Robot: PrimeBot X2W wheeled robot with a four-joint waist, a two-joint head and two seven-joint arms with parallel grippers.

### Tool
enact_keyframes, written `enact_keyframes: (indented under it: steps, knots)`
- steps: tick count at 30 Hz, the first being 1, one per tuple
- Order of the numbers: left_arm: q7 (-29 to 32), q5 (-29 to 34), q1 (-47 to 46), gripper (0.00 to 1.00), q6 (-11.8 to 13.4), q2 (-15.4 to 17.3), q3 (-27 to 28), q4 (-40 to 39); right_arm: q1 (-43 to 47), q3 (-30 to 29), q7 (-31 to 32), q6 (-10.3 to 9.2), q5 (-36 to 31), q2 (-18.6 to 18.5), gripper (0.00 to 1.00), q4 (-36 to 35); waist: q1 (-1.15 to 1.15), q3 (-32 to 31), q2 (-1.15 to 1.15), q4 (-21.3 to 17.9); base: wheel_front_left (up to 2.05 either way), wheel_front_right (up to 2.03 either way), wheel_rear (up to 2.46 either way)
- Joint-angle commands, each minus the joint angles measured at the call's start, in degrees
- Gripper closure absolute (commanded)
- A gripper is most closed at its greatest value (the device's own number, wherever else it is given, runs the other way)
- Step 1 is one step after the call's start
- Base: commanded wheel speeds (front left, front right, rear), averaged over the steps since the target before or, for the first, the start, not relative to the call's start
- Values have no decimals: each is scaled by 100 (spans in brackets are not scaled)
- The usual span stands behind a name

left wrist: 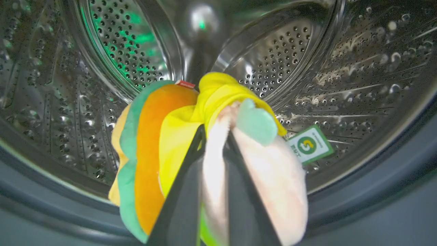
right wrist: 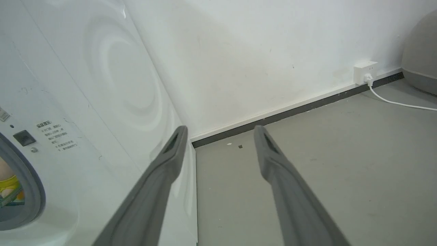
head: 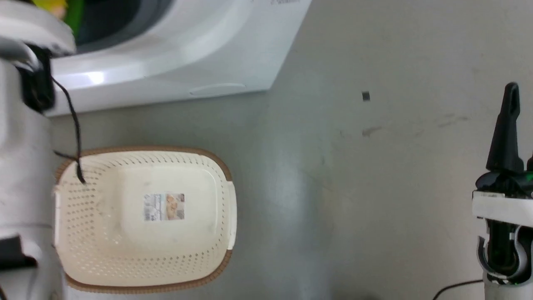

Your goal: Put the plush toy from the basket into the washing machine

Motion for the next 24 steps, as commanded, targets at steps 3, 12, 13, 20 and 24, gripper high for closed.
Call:
enact_keyframes:
  steps: [3, 12, 13, 20, 24]
  knots:
    - [-32, 87, -543, 100, 14, 193, 14, 254, -198, -4, -25, 5, 59, -3, 0, -81, -1, 485, 0, -207, 0, 0, 0]
    - [-32, 260, -1710, 100, 133, 541, -23, 898, -394, 78, -25, 5, 130, -3, 0, -170, -1, 936, 0, -388, 0, 0, 0]
    - [-32, 266, -1787, 100, 129, 570, -22, 953, -398, 83, -25, 5, 131, -3, 0, -179, -1, 954, 0, -399, 0, 0, 0]
    - [-32, 305, -2140, 73, 151, 629, -19, 1217, -404, 107, -25, 5, 63, -3, 0, -217, -1, 1052, 0, -390, 0, 0, 0]
    - [-32, 325, -2101, 0, 163, 560, -23, 1215, -426, 131, -25, 5, 24, -3, 0, -205, -1, 1011, 0, -343, 0, 0, 0]
